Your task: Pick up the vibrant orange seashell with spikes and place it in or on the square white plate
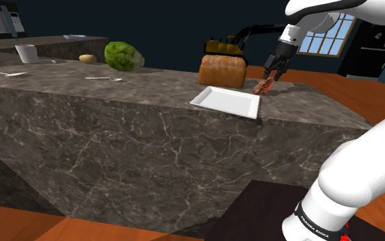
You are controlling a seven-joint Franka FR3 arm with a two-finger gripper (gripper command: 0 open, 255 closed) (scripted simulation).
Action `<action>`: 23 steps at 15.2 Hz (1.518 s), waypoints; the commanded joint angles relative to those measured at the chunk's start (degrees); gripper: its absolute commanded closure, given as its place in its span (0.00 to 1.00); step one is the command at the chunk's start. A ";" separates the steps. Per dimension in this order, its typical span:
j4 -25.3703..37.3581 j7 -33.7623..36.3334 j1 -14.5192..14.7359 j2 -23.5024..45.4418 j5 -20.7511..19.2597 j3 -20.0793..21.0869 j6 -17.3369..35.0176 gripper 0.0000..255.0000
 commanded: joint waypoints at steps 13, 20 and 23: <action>-2.77 -0.19 0.03 0.20 0.11 -0.07 2.95 1.00; -2.78 -0.19 0.03 0.19 0.11 -0.07 2.96 1.00; -0.38 0.13 0.15 0.32 0.18 0.07 0.70 1.00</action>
